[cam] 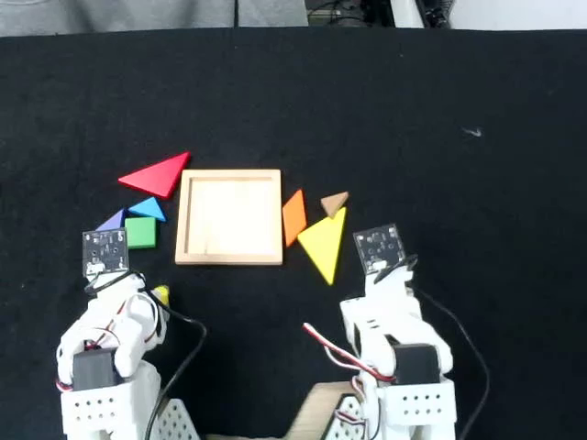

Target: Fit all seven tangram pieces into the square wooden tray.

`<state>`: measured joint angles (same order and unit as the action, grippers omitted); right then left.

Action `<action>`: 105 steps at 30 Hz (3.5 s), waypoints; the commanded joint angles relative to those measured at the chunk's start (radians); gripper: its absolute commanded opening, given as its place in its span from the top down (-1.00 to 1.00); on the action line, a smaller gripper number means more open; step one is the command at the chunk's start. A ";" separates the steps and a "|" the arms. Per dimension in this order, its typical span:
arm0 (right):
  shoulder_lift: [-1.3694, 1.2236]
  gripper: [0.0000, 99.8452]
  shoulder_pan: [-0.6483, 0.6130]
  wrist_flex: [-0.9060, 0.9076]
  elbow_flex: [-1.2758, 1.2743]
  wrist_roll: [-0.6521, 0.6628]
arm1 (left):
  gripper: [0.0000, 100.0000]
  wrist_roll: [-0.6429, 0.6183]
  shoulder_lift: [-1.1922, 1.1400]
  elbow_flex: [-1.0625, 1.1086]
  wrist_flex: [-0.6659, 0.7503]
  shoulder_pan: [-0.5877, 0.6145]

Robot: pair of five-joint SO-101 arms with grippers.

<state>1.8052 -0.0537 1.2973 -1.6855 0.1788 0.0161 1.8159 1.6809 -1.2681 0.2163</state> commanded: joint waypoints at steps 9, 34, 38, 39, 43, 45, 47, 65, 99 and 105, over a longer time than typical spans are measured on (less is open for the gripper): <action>0.088 0.98 -0.005 0.006 0.001 0.005 | 0.68 -0.009 0.003 0.018 -0.006 -0.002; 0.088 0.98 -0.005 0.006 0.001 0.005 | 0.68 -0.009 0.003 0.018 -0.006 -0.002; 0.088 0.98 -0.005 0.006 0.001 0.005 | 0.68 -0.008 0.003 0.018 -0.006 -0.007; 0.088 0.98 -0.005 0.006 0.001 0.005 | 0.68 -0.009 0.003 0.018 -0.006 -0.007; 0.088 0.98 -0.005 0.006 0.001 0.005 | 0.68 -0.009 0.003 0.018 -0.006 -0.008; 0.088 0.98 -0.005 0.006 0.001 0.003 | 0.68 -0.009 0.003 0.018 -0.006 -0.008; 0.088 0.98 -0.005 0.006 0.001 0.003 | 0.68 -0.009 0.003 0.018 -0.006 -0.013; 0.088 0.98 -0.009 -0.069 0.001 0.005 | 0.68 -0.003 0.006 -0.275 0.158 -0.015; 0.081 0.98 -0.026 -0.404 0.001 0.195 | 0.68 0.654 -0.845 -1.006 0.133 -0.105; 0.081 0.98 -0.026 -0.382 0.001 0.199 | 0.67 1.008 -1.283 -1.415 -0.155 -0.102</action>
<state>1.8052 -0.0706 0.9106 -1.6855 0.3690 0.8769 0.7234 0.5040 -1.3034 0.1227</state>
